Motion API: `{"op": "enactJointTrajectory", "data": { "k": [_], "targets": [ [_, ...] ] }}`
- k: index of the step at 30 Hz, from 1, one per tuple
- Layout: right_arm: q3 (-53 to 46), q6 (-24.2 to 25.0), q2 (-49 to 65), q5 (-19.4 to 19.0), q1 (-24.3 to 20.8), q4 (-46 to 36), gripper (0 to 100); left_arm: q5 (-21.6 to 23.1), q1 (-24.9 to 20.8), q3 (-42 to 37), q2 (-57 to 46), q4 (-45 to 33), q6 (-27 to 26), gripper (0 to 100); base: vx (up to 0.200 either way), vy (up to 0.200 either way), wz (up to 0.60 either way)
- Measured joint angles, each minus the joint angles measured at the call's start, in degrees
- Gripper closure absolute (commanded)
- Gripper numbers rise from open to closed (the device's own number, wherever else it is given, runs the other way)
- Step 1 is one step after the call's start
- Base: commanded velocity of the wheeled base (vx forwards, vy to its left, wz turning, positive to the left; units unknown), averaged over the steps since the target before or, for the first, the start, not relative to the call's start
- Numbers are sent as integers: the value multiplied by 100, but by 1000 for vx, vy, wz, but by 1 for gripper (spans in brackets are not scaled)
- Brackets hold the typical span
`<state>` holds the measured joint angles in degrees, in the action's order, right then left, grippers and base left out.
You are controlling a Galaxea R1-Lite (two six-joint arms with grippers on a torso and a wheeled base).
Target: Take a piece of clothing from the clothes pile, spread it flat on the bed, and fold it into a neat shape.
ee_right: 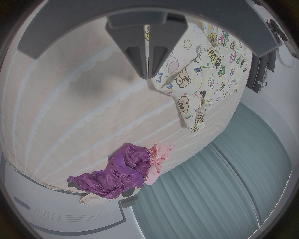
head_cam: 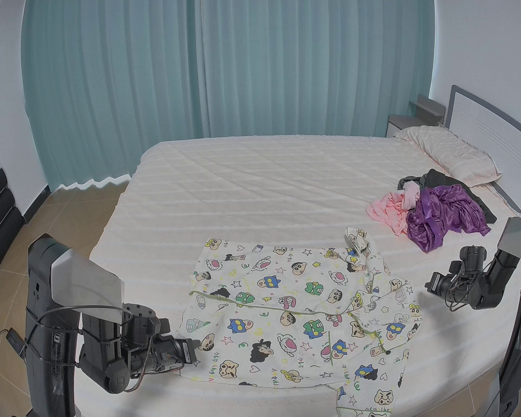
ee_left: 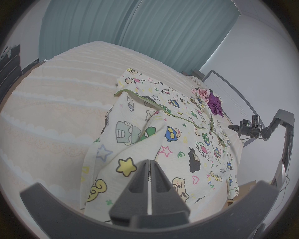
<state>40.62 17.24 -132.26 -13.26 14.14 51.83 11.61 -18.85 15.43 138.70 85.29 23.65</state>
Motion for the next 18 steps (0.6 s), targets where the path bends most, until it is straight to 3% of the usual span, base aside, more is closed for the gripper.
{"op": "enactJointTrajectory", "data": {
  "k": [5, 10, 11, 18],
  "targets": [
    [0, 0, 0, 0, 2, 0, 100, -94, -166, -88, -11, 50, 18, 100, 0, 0, 0],
    [0, 2, 0, 0, 7, 0, 100, -143, -35, -80, -59, 52, 119, 100, 0, 0, 0],
    [0, 2, 0, 0, 5, 0, 100, -140, 17, -74, -72, 52, 128, 0, 0, 0, 0],
    [0, 2, 0, 0, 0, 0, 100, -41, 173, 7, -105, 52, 139, 0, 0, 0, 0]
  ]
}}
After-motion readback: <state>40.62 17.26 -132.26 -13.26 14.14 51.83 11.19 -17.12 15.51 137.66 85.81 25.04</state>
